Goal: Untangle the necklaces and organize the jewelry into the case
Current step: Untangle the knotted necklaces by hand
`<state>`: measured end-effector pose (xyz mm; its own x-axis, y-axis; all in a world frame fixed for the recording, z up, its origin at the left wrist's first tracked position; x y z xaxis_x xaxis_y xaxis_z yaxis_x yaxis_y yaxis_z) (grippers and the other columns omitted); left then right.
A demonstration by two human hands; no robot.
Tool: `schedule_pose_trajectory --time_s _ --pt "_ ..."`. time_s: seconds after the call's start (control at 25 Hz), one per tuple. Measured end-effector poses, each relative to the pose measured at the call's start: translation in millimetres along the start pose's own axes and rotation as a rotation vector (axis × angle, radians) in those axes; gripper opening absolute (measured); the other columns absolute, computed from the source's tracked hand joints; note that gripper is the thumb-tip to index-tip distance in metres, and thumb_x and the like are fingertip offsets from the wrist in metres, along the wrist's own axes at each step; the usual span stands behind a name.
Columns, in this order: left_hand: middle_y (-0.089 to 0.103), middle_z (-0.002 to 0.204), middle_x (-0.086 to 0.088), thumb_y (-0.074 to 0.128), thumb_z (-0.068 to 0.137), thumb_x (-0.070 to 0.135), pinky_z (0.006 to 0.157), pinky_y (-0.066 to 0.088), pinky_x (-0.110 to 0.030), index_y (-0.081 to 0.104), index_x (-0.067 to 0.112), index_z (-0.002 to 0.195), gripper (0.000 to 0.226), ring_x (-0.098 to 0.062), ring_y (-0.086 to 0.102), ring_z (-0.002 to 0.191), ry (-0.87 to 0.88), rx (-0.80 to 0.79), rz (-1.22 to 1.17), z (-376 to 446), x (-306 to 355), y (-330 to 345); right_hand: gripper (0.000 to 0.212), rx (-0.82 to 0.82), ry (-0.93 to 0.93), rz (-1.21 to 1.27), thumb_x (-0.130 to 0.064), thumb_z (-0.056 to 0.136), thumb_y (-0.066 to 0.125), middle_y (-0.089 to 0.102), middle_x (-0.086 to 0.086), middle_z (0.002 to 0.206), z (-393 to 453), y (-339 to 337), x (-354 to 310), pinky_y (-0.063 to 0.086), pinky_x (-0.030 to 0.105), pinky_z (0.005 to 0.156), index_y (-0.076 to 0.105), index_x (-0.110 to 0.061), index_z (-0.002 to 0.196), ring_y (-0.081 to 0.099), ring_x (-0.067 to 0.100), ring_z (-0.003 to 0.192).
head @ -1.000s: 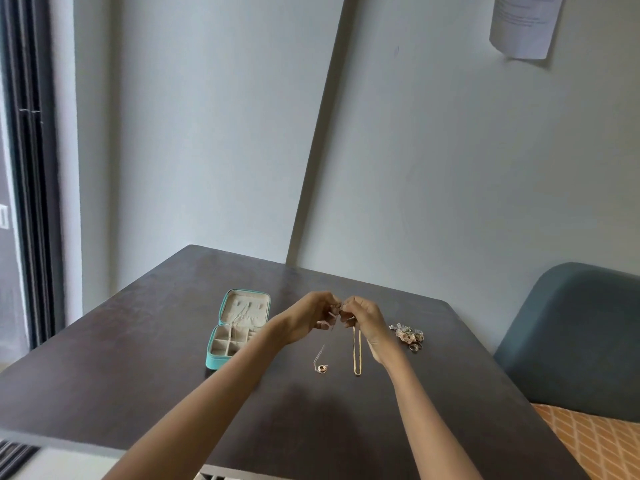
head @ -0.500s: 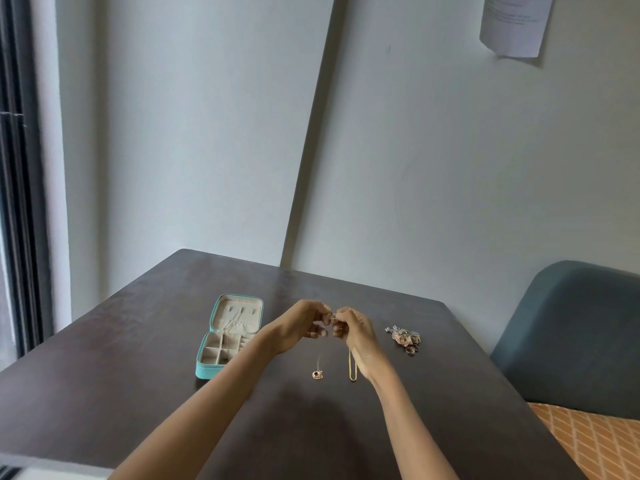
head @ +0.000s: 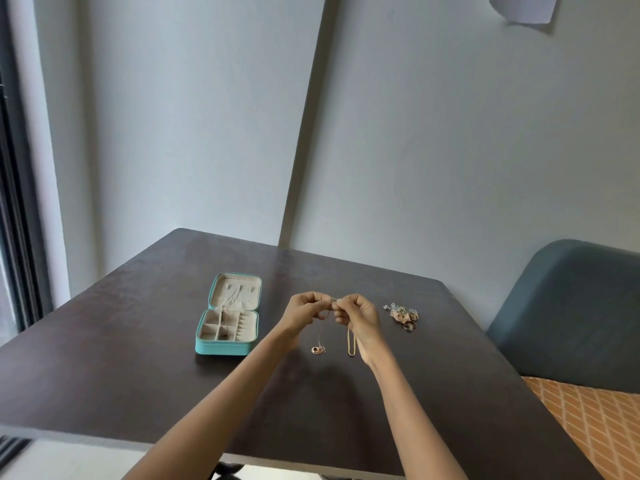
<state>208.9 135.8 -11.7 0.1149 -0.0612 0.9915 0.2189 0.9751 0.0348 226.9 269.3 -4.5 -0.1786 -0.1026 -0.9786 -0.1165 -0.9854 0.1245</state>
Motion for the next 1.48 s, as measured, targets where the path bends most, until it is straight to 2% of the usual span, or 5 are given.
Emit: schedule_pose_trajectory --time_s 0.52,0.72,1.04,1.28,1.48 --pt "0.064 0.075 0.004 0.065 0.086 0.011 0.056 0.034 -0.016 0.064 0.017 0.085 0.006 -0.004 0.053 0.061 -0.033 -0.054 -0.016 -4.1 -14.8 0.9 0.023 0.065 0.056 -0.043 0.001 0.087 0.053 0.062 0.003 0.060 -0.8 -3.8 13.2 0.047 0.016 0.051 0.060 -0.009 0.067 0.055 0.008 0.051" --pt "0.059 0.071 -0.007 0.070 0.080 0.001 0.058 0.046 -0.011 0.059 0.008 0.096 0.021 -0.004 0.054 0.054 0.020 -0.048 -0.031 -2.1 -20.7 1.2 0.020 0.034 0.045 -0.051 0.004 0.086 0.056 0.061 0.007 0.064 -1.9 -6.2 14.9 0.046 0.017 0.054 0.055 -0.009 0.070 0.056 0.009 0.053" --pt "0.054 0.075 -0.005 0.055 0.088 -0.007 0.058 0.041 -0.009 0.053 0.013 0.089 0.020 -0.008 0.050 0.064 0.076 -0.013 -0.064 2.1 -27.0 1.8 0.022 0.087 0.178 0.133 0.000 0.095 0.044 0.052 0.004 0.063 -0.5 -3.3 22.1 0.050 0.017 0.050 0.045 -0.014 0.077 0.052 0.004 0.045" --pt "0.055 0.076 -0.003 0.051 0.090 -0.007 0.066 0.044 -0.019 0.051 0.013 0.090 0.020 -0.008 0.054 0.067 0.069 -0.001 -0.109 8.8 -40.5 9.9 0.015 0.190 0.135 0.379 0.001 0.093 0.047 0.060 0.004 0.058 3.7 2.7 28.8 0.055 0.021 0.053 0.049 -0.012 0.086 0.061 0.010 0.049" --pt "0.053 0.076 -0.005 0.049 0.087 -0.012 0.064 0.043 -0.020 0.052 0.011 0.091 0.023 -0.012 0.052 0.068 0.080 0.046 -0.146 18.3 -49.1 5.5 0.017 0.158 0.069 0.040 0.002 0.091 0.051 0.062 0.005 0.073 9.3 2.5 40.5 0.049 0.019 0.055 0.058 -0.010 0.082 0.056 0.010 0.061"
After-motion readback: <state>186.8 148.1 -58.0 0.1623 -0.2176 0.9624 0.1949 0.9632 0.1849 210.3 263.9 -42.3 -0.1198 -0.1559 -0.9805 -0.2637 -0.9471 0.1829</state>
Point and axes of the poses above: each hand's wrist, its own z-axis towards the middle knuckle, its own y-axis out of the palm, x = y × z, the point moved 1 cm from there along z, towards the middle knuckle
